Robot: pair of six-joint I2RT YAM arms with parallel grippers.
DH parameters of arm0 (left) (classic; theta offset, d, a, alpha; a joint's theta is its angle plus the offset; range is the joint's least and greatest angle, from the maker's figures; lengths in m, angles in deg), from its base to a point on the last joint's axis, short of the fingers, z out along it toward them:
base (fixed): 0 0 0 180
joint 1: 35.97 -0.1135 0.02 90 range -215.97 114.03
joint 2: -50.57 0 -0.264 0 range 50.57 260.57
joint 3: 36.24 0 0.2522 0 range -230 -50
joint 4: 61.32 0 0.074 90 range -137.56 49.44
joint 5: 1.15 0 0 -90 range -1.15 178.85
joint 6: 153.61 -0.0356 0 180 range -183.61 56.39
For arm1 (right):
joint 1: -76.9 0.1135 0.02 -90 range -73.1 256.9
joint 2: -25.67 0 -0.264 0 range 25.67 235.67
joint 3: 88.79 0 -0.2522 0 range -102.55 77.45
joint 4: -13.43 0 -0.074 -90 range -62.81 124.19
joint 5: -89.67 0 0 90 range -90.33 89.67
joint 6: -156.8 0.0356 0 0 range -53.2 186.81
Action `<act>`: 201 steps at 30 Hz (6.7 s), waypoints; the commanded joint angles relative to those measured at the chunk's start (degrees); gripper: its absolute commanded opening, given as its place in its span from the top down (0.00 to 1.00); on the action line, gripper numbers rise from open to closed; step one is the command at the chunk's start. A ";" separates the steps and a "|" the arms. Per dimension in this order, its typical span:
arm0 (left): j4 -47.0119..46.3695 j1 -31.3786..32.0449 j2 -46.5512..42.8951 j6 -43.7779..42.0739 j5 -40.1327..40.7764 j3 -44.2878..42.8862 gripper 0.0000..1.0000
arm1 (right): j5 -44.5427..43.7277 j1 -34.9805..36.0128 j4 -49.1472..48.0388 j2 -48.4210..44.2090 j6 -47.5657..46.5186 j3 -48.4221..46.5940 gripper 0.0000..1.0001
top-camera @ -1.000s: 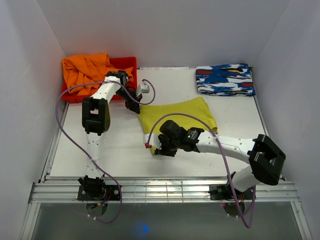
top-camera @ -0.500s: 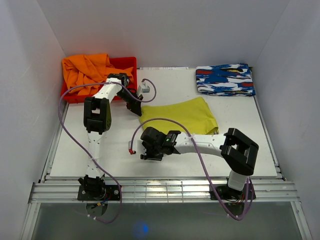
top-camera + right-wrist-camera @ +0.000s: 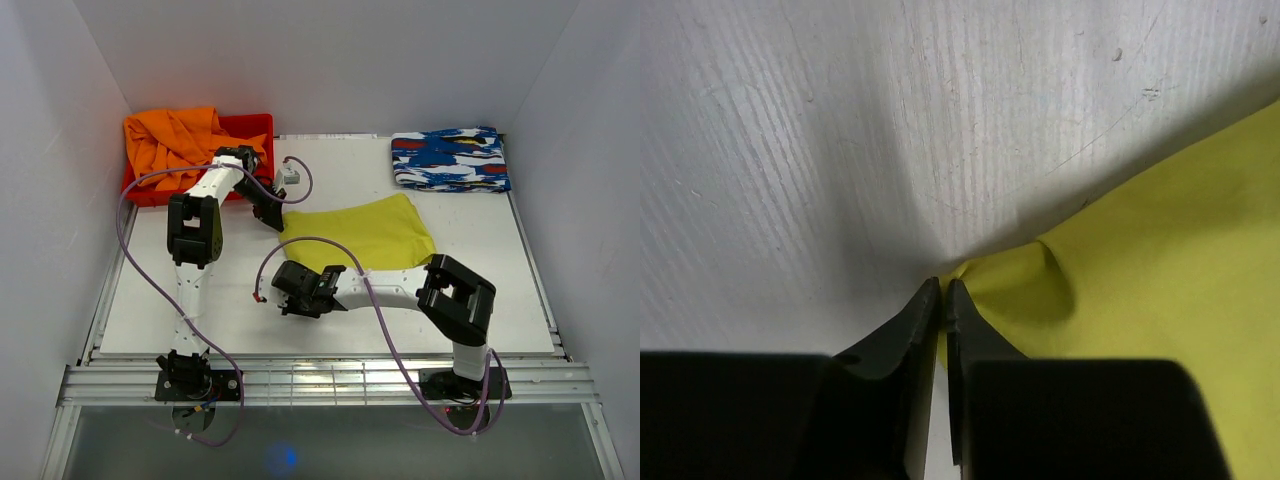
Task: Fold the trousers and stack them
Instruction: Fold the trousers, then neatly place the folded trousers to the corner
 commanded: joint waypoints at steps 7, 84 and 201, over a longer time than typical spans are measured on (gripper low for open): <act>-2.94 -1.95 1.62 0.72 0.93 -7.19 1.00 | 3.50 1.65 3.46 -5.91 1.20 4.76 0.92; -54.77 23.40 -48.48 20.58 19.38 51.40 0.02 | 44.12 -73.31 12.43 -29.13 25.63 25.15 0.10; -52.77 -0.55 -47.26 81.92 12.09 73.30 0.26 | 41.67 -72.97 -13.24 -24.91 48.58 36.84 0.92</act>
